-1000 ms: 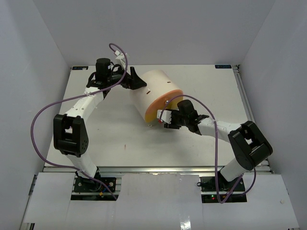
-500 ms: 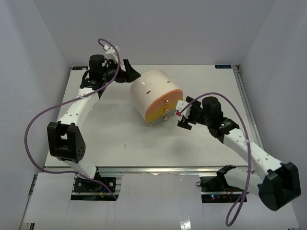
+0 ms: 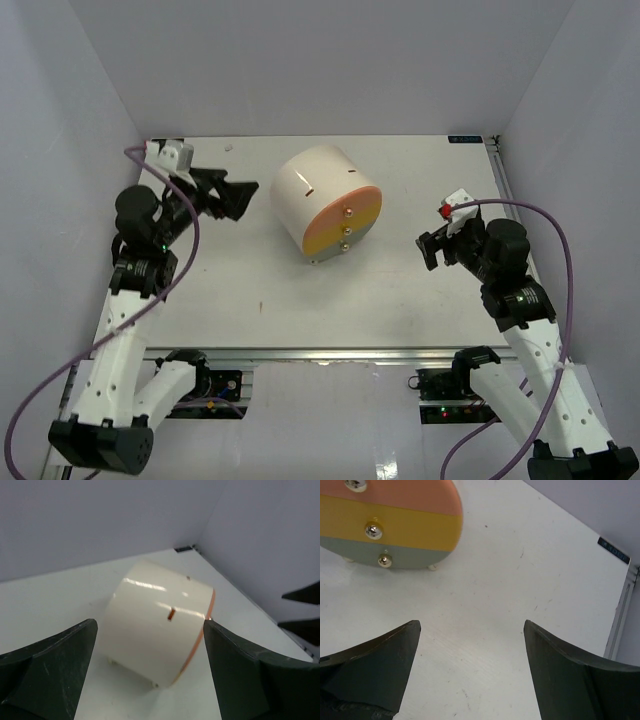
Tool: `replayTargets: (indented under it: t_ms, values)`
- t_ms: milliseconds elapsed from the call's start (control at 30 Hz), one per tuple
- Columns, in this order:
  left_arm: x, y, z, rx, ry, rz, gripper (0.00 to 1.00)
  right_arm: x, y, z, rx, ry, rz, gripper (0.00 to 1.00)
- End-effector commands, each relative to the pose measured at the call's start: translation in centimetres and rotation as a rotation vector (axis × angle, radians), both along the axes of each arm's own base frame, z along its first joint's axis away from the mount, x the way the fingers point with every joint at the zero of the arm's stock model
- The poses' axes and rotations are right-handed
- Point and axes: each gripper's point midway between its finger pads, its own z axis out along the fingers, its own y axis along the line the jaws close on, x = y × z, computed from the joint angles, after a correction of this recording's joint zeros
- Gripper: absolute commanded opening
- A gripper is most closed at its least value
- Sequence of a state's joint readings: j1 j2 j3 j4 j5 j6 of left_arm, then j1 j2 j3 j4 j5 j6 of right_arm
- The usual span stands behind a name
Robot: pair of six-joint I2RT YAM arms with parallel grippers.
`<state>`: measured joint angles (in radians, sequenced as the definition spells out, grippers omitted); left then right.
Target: Organize the makeup
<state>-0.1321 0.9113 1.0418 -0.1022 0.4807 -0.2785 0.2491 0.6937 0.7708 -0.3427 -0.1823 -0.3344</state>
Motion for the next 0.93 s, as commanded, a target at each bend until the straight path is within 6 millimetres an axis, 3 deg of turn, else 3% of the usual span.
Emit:
replayTargets:
  t_ms: [0, 100, 200, 333, 900]
  values:
    - [-4.9, 0.1, -6.7, 0.058, 0.036, -0.046, 0.98, -0.8, -2.8, -0.8, 0.106, 0.100, -0.241, 0.90]
    - [-7.7, 0.4, -8.6, 0.057, -0.005, -0.053, 0.98, -0.8, -4.2, -1.0, 0.112, 0.079, -0.322, 0.90]
    - [-8.6, 0.3, -9.3, 0.050, -0.013, -0.063, 0.98, -0.8, -4.9, -0.4, 0.136, 0.050, -0.363, 0.90]
    - [-8.8, 0.1, -10.1, 0.031, 0.001, -0.077, 0.98, -0.8, -6.2, 0.0, 0.150, 0.009, -0.412, 0.90]
    - [-9.1, 0.2, -10.3, 0.032, -0.001, -0.071, 0.98, -1.5, -7.4, -1.9, 0.066, -0.022, -0.410, 0.92]
